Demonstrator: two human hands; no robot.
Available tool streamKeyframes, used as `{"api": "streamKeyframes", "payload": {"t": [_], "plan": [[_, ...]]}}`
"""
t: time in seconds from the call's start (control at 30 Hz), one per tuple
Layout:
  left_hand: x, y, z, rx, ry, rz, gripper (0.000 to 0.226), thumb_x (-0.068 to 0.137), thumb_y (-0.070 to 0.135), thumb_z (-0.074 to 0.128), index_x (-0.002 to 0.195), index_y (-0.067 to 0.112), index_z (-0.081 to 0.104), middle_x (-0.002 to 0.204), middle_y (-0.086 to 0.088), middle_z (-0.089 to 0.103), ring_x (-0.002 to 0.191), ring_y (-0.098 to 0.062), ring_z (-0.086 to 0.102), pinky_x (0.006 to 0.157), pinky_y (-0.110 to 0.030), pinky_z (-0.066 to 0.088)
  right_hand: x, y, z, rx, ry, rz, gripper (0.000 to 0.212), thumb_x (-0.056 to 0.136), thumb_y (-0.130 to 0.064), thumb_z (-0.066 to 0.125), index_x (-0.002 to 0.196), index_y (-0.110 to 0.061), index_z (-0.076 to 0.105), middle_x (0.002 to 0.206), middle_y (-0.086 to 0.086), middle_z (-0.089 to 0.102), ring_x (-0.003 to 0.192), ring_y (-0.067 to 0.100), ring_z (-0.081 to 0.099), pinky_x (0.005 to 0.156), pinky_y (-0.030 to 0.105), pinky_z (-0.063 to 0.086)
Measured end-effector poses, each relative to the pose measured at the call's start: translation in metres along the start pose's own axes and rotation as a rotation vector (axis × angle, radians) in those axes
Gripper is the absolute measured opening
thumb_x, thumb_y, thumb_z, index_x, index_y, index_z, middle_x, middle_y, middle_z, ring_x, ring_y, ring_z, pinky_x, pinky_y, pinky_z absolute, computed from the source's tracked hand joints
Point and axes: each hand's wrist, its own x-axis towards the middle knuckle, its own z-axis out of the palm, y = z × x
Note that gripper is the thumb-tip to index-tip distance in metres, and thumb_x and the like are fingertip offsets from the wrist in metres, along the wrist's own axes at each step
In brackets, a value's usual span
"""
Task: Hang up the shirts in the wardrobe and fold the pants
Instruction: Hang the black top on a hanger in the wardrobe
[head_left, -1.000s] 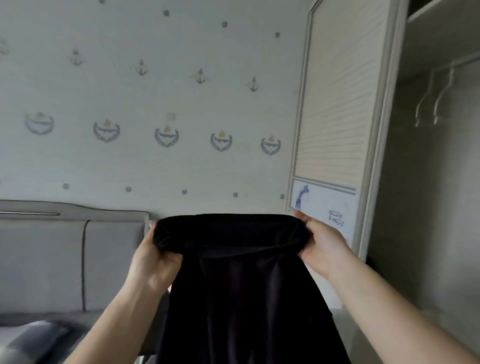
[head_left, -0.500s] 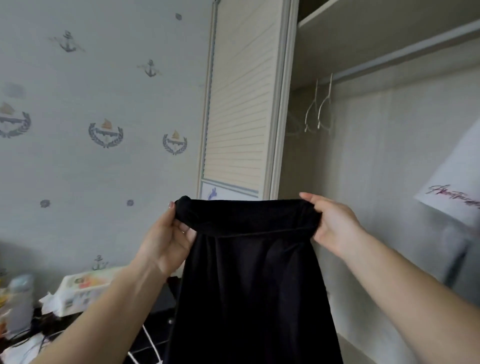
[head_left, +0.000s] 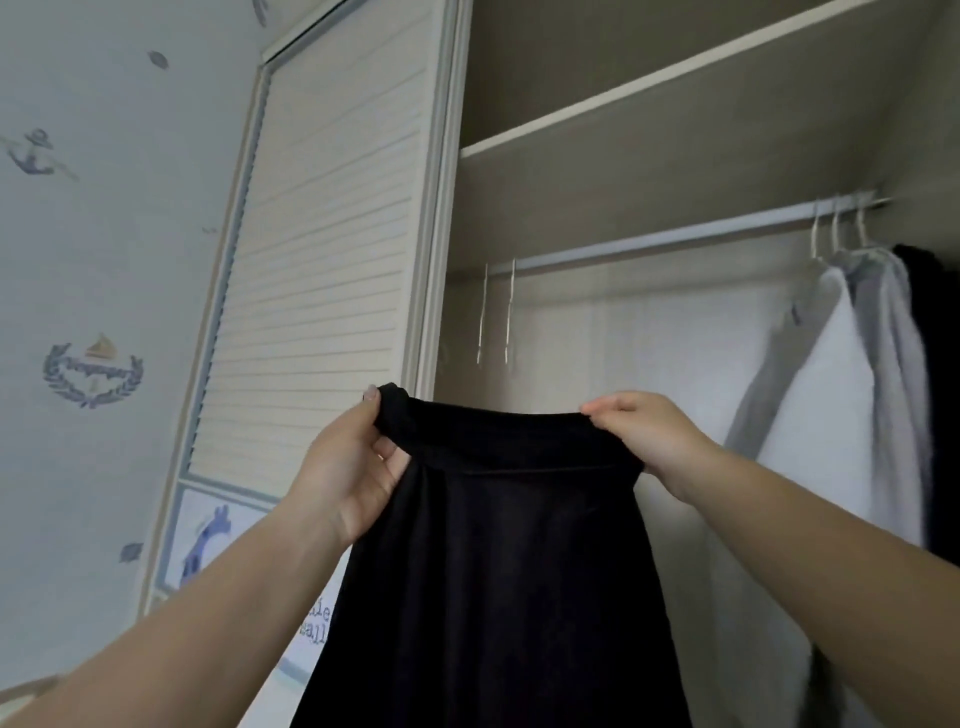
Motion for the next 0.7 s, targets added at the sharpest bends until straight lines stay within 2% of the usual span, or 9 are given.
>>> {"api": "streamKeyframes", "payload": {"t": [0.07,0.17,0.33,0.43,0.53,0.7], "plan": [[0.024,-0.011,0.005,0.049,-0.019,0.018,0.015,0.097,0.020,0.052,0.092,0.009,0.061,0.073,-0.001,0.067,0.062,-0.008,0.066,0.058,-0.022,0.056,0.020,0.002,-0.004,-0.221,0.025,-0.089,0.019,0.087,-0.009,0.056,0.089,-0.023,0.070,0.093,-0.007,0.066,0.082,0.009,0.062,0.067,0.020,0.046],[0.060,-0.024,0.013,0.098,-0.060,0.061,0.016,0.098,0.015,0.052,0.087,0.007,0.061,0.073,-0.004,0.067,0.062,-0.010,0.068,0.058,-0.022,0.056,0.054,0.008,-0.007,-0.548,0.040,-0.173,0.017,0.087,-0.014,0.059,0.097,-0.025,0.068,0.106,-0.002,0.064,0.098,0.017,0.062,0.081,0.024,0.048],[0.116,-0.052,0.022,0.167,-0.137,0.130,0.016,0.096,0.012,0.055,0.085,0.005,0.063,0.074,-0.005,0.068,0.064,-0.011,0.068,0.062,-0.024,0.057,0.113,0.018,-0.005,-1.122,-0.023,-0.265,0.022,0.090,-0.019,0.056,0.109,-0.025,0.064,0.113,0.000,0.062,0.101,0.020,0.058,0.076,0.025,0.043],[0.151,-0.066,0.028,0.218,-0.153,0.148,0.016,0.095,0.012,0.056,0.084,0.006,0.065,0.072,-0.005,0.067,0.063,-0.012,0.067,0.061,-0.025,0.056,0.155,0.026,0.006,-1.304,-0.021,-0.256,0.021,0.090,-0.020,0.052,0.106,-0.020,0.065,0.111,0.002,0.062,0.100,0.023,0.058,0.077,0.028,0.047],[0.186,-0.075,0.033,0.283,-0.144,0.177,0.020,0.095,0.013,0.056,0.078,0.009,0.066,0.070,-0.006,0.066,0.062,-0.015,0.066,0.060,-0.029,0.057,0.204,0.027,0.024,-1.216,0.096,-0.351,0.029,0.092,-0.030,0.049,0.114,-0.017,0.062,0.116,0.008,0.058,0.105,0.028,0.056,0.082,0.034,0.048],[0.236,-0.089,0.036,0.441,-0.158,0.220,0.020,0.095,0.017,0.056,0.082,0.009,0.069,0.081,-0.013,0.067,0.073,-0.025,0.065,0.067,-0.036,0.056,0.285,0.019,0.068,-0.756,0.174,-0.416,0.052,0.092,-0.046,0.050,0.125,-0.006,0.055,0.128,0.015,0.058,0.116,0.034,0.054,0.091,0.035,0.044]]}}
